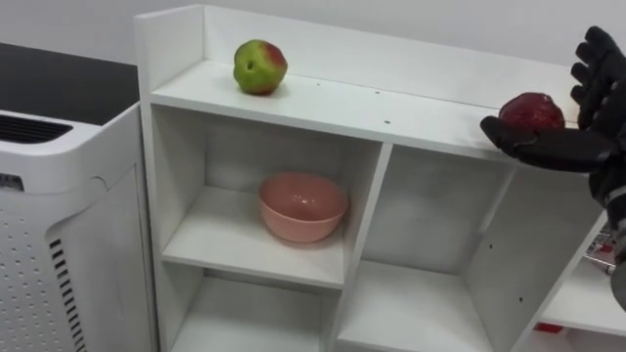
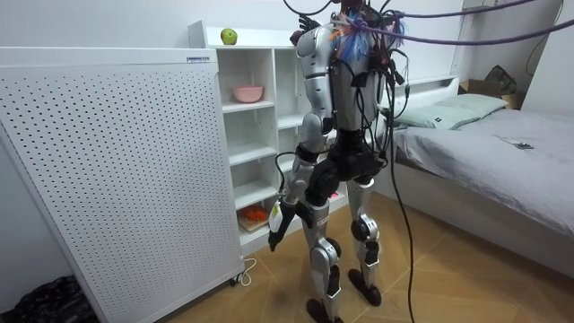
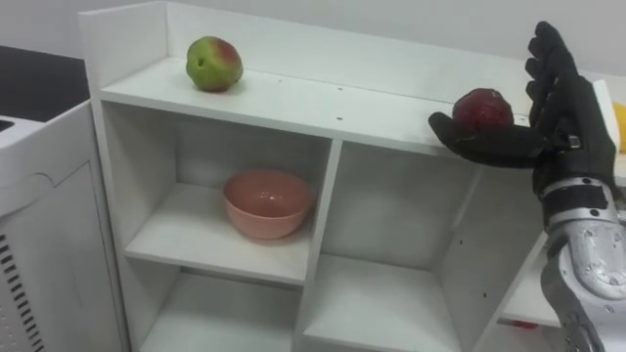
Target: Arrange fruit in the closet
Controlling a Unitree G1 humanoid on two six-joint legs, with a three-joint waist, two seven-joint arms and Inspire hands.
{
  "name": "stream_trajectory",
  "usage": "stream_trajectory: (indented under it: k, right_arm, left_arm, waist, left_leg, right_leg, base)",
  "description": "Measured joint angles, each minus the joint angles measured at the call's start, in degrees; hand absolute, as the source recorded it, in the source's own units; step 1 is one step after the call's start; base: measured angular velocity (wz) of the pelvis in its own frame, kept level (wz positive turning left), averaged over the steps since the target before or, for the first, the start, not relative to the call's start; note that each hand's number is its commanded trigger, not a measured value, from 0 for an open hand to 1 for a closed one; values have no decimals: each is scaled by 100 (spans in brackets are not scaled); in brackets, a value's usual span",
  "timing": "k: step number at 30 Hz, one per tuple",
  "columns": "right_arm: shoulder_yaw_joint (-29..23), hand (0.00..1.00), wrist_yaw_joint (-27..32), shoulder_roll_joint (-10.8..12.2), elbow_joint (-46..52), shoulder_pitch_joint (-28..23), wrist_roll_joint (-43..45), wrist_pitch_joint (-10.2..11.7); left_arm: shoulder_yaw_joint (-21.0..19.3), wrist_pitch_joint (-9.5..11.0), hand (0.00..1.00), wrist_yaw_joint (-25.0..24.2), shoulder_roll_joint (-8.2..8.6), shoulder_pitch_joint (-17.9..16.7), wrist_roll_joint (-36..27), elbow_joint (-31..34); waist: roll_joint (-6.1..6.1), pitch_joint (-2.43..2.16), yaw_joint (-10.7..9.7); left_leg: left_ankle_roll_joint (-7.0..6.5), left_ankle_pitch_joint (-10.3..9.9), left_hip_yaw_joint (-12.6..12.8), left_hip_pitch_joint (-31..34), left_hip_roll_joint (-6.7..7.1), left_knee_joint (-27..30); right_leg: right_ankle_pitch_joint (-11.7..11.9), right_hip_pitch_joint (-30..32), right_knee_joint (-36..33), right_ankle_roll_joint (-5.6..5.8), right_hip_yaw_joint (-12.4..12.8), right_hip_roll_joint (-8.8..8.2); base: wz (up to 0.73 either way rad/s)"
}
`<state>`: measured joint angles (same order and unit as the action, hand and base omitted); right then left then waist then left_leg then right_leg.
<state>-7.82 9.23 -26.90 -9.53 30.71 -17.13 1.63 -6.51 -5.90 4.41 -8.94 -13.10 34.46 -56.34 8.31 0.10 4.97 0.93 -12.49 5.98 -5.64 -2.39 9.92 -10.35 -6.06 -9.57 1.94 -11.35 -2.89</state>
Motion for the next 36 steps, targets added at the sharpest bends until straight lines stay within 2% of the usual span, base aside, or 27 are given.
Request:
stream_trajectory:
  k: [6,7,8,9,10,12,22,23,27,36]
  right_arm:
    - [3,0,-72,0,-114,-1,-3,-14]
    - [3,7,-72,0,-114,-1,-2,-15]
    - [3,26,-74,0,-114,-1,-1,-15]
    - [3,55,-79,0,-114,-2,-1,-16]
    - [2,61,-84,0,-114,-2,-3,-18]
    - [2,100,-162,0,-203,-3,-6,-31]
    - [-5,100,-319,-36,-522,12,-56,38]
    - [-7,100,-325,-39,-556,14,-55,41]
    - [-9,100,-315,-43,-574,13,28,33]
    - [80,100,-233,-43,-273,8,167,-26]
  left_arm:
    - [3,1,0,-1,-25,-8,-6,0]
    - [3,1,0,-2,-30,-8,-6,0]
    - [3,1,0,-4,-44,-18,-6,0]
    - [3,1,0,-7,-60,-20,-6,0]
    - [3,1,0,-10,-67,-26,-9,0]
    - [3,0,0,-13,-94,-49,-8,0]
    - [-15,-1,0,-14,-114,-9,-7,0]
    - [-16,-1,0,-14,-115,-6,-7,0]
    - [-16,-2,0,-14,-115,9,5,19]
    - [121,-15,0,6,-110,7,-124,-3]
  waist:
    - [-2,11,-14]
    - [-4,13,-15]
    - [-7,15,-29]
    - [-10,17,-48]
    - [-13,19,-55]
    - [-18,27,-82]
    - [-11,22,-131]
    - [-36,39,-132]
    - [-59,47,-131]
    - [-127,-6,-140]
  left_leg:
    - [0,0,-23,-5,2,-8]
    - [0,0,-23,-3,2,-8]
    - [0,0,-27,-1,2,-7]
    - [0,0,-35,0,2,-7]
    - [0,0,-38,-1,2,-7]
    - [0,0,-26,-10,2,-7]
    - [0,-1,-97,1,3,84]
    - [1,-1,-109,7,3,90]
    - [1,-5,-118,43,3,89]
    - [1,-2,-112,1,9,100]
  right_leg:
    - [0,-7,4,0,12,1]
    - [0,-6,4,0,12,1]
    - [0,-8,5,0,11,2]
    - [0,-12,6,0,11,2]
    - [0,-16,7,0,9,2]
    - [0,-63,14,0,5,2]
    - [0,-101,5,0,4,0]
    - [0,-103,4,0,3,0]
    - [0,-91,-6,0,6,1]
    - [0,-79,-8,0,88,4]
  base:
    - [0]
    - [0]
    - [0]
    - [0]
    - [4]
    - [4]
    - [4]
    - [4]
    - [1]
    - [-2]
